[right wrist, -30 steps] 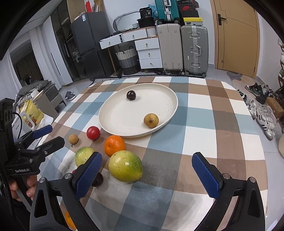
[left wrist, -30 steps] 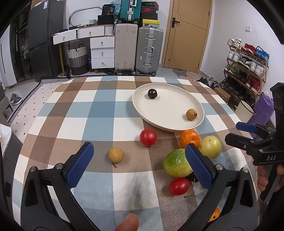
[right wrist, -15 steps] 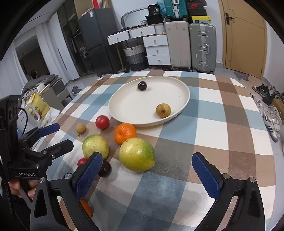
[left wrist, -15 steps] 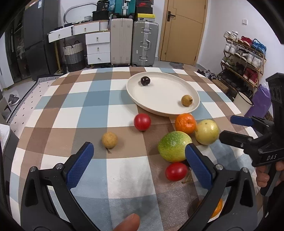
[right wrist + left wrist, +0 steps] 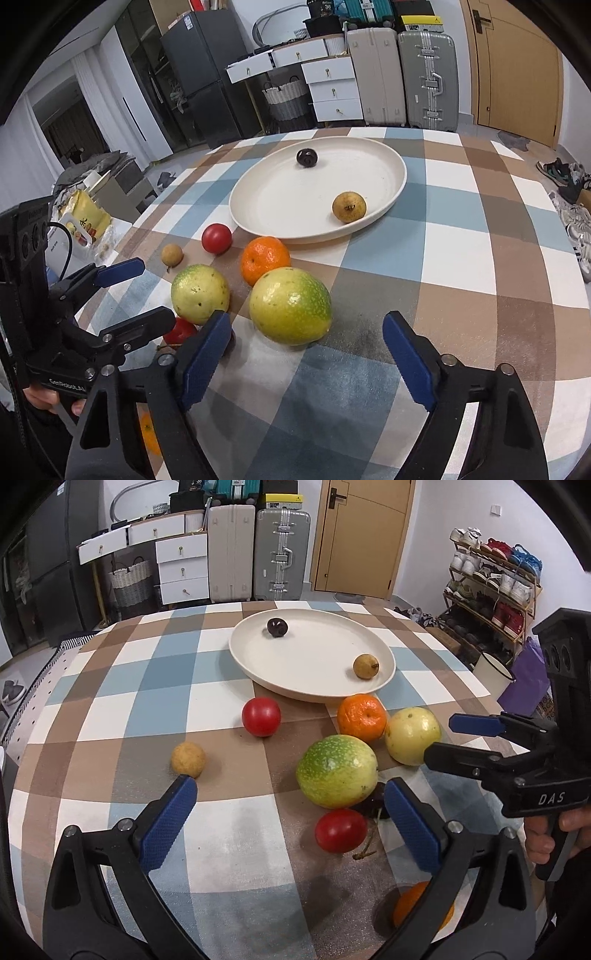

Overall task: Organize fruits
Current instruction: 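Grasp the green melon-like fruit with the left gripper while the right grasps the yellow pomelo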

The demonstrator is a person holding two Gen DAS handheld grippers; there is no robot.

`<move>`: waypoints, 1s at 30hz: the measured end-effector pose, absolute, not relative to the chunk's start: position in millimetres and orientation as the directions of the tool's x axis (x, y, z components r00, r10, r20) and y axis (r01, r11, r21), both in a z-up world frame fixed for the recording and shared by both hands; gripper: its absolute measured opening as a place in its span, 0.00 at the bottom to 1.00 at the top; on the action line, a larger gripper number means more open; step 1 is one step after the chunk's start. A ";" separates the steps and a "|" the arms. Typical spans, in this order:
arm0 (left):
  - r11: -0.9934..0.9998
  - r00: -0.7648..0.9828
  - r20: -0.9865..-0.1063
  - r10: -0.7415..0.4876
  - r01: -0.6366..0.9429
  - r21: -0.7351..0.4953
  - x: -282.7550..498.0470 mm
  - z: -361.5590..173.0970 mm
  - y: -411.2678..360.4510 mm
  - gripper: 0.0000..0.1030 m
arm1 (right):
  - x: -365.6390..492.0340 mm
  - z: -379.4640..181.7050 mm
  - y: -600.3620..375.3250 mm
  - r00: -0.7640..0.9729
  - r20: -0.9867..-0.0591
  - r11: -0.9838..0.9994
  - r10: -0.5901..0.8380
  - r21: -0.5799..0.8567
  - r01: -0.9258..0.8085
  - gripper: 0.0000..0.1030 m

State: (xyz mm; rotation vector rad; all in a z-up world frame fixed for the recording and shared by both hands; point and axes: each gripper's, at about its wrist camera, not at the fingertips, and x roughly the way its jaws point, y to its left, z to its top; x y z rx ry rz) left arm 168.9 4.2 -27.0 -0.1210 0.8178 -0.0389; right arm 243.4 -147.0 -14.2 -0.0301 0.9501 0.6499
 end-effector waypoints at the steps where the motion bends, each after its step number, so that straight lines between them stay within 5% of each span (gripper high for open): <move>1: 0.992 0.679 -0.729 -0.086 -0.012 -0.129 170.5 -28.2 3.7 0.96 | 243.7 -14.9 -146.6 0.405 -0.762 0.809 0.505 0.254 -0.529 0.84; 11: 0.988 0.648 -0.751 -0.123 0.011 -0.153 185.9 -36.9 -0.2 0.93 | 248.4 -22.4 -143.1 0.385 -0.778 0.809 0.496 0.253 -0.531 0.80; 23: 0.972 0.612 -0.762 -0.213 0.055 -0.227 197.8 -43.2 -4.5 0.66 | 256.0 -27.9 -135.2 0.369 -0.786 0.808 0.496 0.264 -0.526 0.71; 26: 0.961 0.603 -0.755 -0.256 0.074 -0.267 199.3 -43.1 -4.4 0.53 | 258.6 -29.0 -133.9 0.364 -0.787 0.809 0.499 0.271 -0.522 0.70; 30: 0.959 0.602 -0.753 -0.265 0.082 -0.271 198.6 -41.9 -5.9 0.51 | 258.3 -29.3 -133.8 0.362 -0.785 0.808 0.502 0.276 -0.521 0.69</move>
